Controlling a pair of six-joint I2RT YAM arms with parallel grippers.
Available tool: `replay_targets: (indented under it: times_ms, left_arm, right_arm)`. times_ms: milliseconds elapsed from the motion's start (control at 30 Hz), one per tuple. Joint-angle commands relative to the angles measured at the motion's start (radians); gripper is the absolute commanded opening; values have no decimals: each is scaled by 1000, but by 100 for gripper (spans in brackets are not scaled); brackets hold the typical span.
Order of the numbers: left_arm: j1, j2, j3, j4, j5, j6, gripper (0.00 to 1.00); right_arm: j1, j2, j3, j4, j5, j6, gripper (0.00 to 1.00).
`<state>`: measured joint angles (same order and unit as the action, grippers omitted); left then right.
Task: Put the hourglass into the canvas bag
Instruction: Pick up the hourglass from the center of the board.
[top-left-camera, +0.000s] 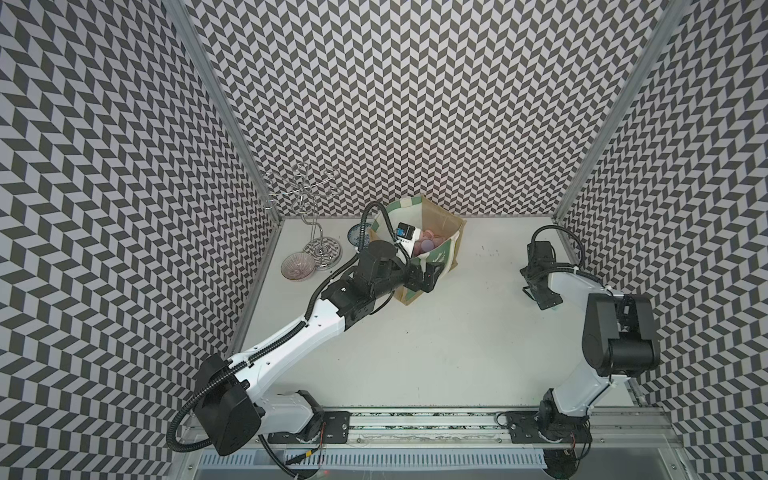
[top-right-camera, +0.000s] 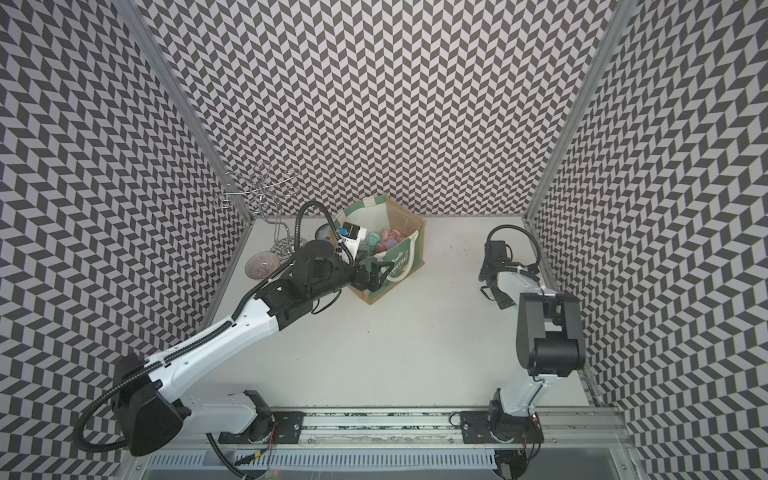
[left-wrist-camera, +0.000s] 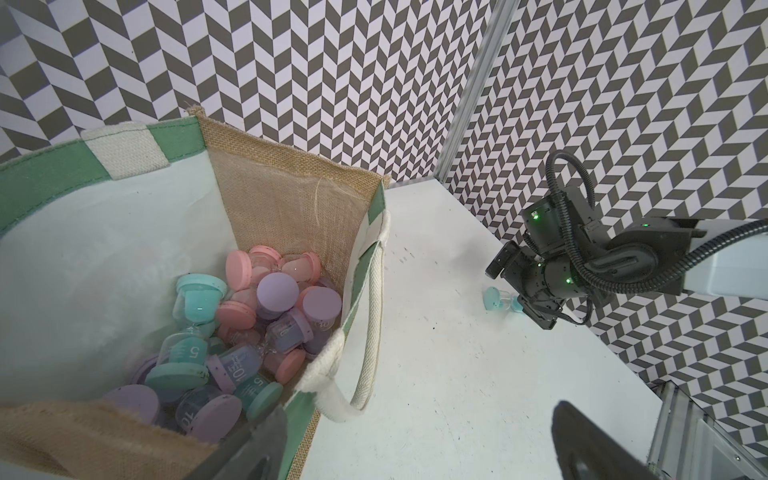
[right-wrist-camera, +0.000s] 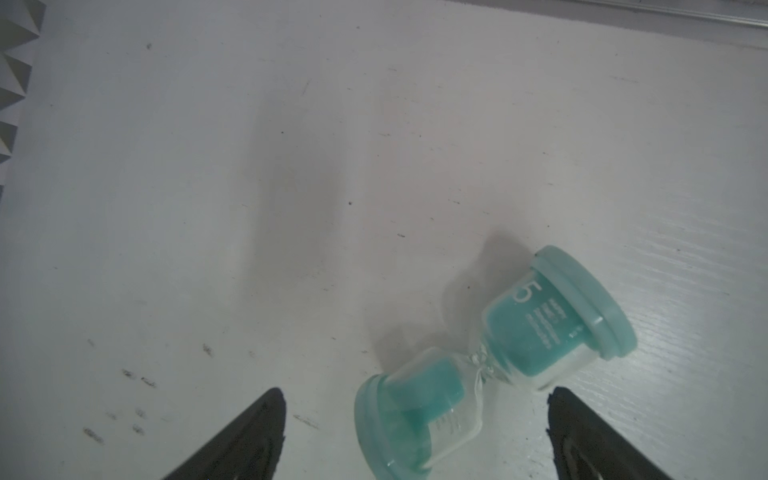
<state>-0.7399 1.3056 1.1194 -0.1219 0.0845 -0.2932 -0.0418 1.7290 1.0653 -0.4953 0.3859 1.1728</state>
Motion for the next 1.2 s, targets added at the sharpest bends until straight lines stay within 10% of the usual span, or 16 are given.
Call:
replay_targets:
  times_ms: [0,1167]
  left_arm:
    - [-5,-16,-1,34,4,3,99]
    - [-5,-12,-9,45,19,-10,99]
  right_arm:
    - [-4,28,34,-36,-14,57,94]
    - [-7,-53,-165,68,-106,-44,45]
